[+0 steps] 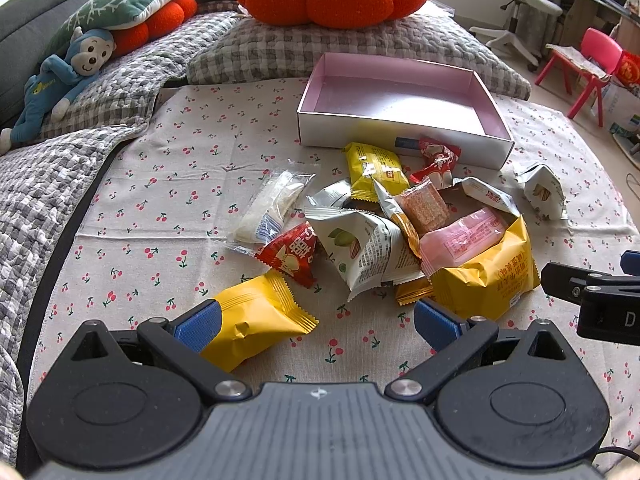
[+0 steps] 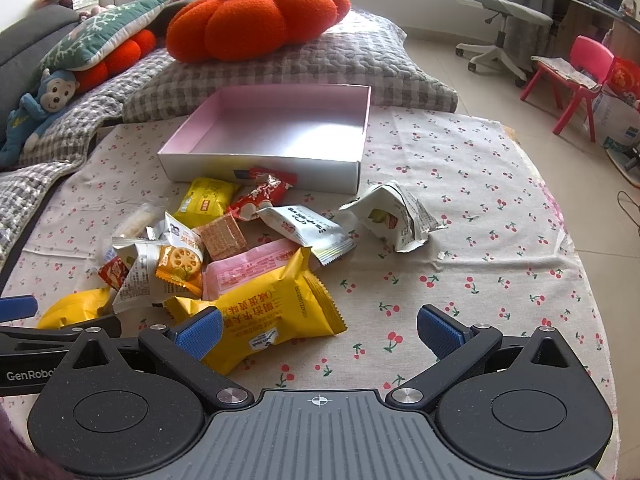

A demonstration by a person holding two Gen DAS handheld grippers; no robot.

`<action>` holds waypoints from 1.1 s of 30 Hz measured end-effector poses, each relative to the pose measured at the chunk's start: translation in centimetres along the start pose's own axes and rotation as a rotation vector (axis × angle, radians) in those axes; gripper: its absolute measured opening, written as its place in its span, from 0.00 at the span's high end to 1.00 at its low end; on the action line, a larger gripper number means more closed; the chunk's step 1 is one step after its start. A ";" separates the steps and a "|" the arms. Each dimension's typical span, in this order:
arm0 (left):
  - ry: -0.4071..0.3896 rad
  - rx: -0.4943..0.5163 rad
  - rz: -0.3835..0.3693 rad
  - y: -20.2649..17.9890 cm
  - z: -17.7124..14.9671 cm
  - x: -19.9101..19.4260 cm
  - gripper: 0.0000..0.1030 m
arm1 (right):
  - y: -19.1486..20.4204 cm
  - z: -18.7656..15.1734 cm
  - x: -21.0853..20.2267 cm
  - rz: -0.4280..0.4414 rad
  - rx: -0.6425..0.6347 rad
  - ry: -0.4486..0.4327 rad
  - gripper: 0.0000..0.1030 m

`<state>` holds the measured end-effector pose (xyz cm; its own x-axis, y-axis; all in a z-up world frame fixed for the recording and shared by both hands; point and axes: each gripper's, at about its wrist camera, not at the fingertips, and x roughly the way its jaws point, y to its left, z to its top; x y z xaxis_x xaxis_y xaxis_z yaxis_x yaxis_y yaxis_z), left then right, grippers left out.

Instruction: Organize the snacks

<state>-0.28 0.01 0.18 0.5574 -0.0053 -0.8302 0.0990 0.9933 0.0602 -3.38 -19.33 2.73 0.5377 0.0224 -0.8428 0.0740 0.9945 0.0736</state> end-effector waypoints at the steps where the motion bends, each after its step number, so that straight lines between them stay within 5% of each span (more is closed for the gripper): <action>1: 0.001 0.000 -0.001 0.0 0.0 0.0 0.00 | 0.0 0.0 0.0 0.004 -0.003 0.000 0.00; 16: -0.007 0.012 0.004 1.2 1.2 0.7 0.01 | -0.1 1.5 -0.4 0.074 0.001 -0.007 0.00; 28: 0.023 0.020 -0.110 2.9 3.9 2.2 0.03 | -2.9 4.9 1.9 0.231 0.128 0.071 0.00; 33: 0.045 -0.014 -0.172 3.8 4.8 3.5 0.14 | -3.2 5.9 3.3 0.256 0.153 0.102 0.01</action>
<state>6.00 3.21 0.22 0.4962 -0.1703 -0.8514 0.1777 0.9797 -0.0924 3.13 -23.07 2.81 0.4683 0.2880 -0.8353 0.0764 0.9287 0.3630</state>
